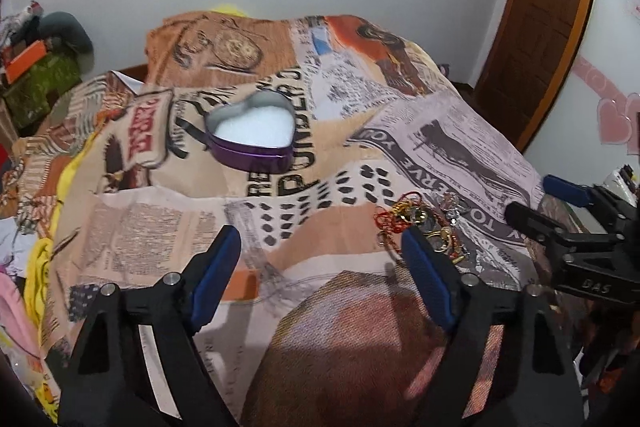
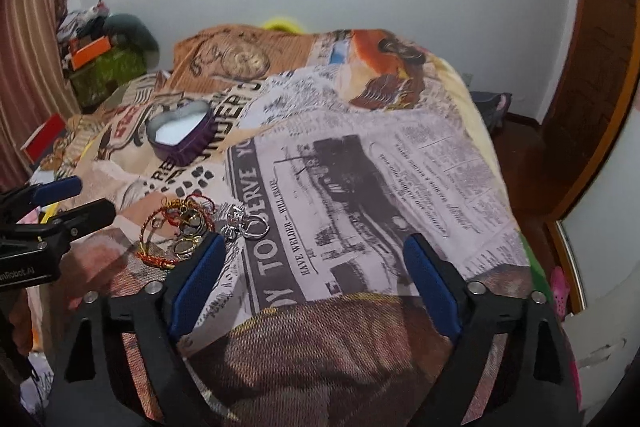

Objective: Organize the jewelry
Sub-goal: 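Lower the left tool to the red-gold bracelet and close on it while the right tool reaches the silver ring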

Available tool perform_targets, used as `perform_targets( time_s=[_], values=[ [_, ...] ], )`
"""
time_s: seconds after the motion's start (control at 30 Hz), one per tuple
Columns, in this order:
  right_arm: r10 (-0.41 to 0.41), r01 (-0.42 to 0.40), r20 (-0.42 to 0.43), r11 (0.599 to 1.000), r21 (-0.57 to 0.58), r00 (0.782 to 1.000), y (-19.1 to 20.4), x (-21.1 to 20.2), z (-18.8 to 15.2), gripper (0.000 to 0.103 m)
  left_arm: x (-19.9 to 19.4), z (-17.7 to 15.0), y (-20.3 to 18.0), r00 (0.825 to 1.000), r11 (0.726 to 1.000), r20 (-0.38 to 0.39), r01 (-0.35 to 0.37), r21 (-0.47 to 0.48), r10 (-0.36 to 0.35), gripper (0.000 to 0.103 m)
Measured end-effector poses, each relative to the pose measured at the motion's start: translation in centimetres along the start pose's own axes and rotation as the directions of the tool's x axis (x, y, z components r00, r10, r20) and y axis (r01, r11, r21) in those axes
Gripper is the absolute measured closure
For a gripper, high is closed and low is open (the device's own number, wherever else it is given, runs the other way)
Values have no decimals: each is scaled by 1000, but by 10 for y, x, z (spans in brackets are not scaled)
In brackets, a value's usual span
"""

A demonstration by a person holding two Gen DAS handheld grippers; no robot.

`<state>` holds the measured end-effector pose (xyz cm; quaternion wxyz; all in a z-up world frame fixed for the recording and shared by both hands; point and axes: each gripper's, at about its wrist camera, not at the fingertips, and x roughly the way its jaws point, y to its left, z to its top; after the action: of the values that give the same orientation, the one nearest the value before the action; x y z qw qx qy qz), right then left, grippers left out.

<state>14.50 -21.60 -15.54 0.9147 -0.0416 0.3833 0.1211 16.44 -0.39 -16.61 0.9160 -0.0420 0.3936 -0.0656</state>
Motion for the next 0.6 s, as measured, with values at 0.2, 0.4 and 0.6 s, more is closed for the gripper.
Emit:
perform_targets(
  time_s=[0.2,0.4,0.6],
  values=[
    [61,-63,-48,997,-43,997,5,14,5,36,12,6,-10,997,998,-41,61,17,-60,47],
    [124,-130,-98,989,-64,987,7,29,11,49,22,11,-22,993,993,-60,104,59,-100,70],
    [148,-161,-138,983,-88,979,14,41,13,58,33,10,-26,988,989,-83,133,66,-128,86]
  ],
)
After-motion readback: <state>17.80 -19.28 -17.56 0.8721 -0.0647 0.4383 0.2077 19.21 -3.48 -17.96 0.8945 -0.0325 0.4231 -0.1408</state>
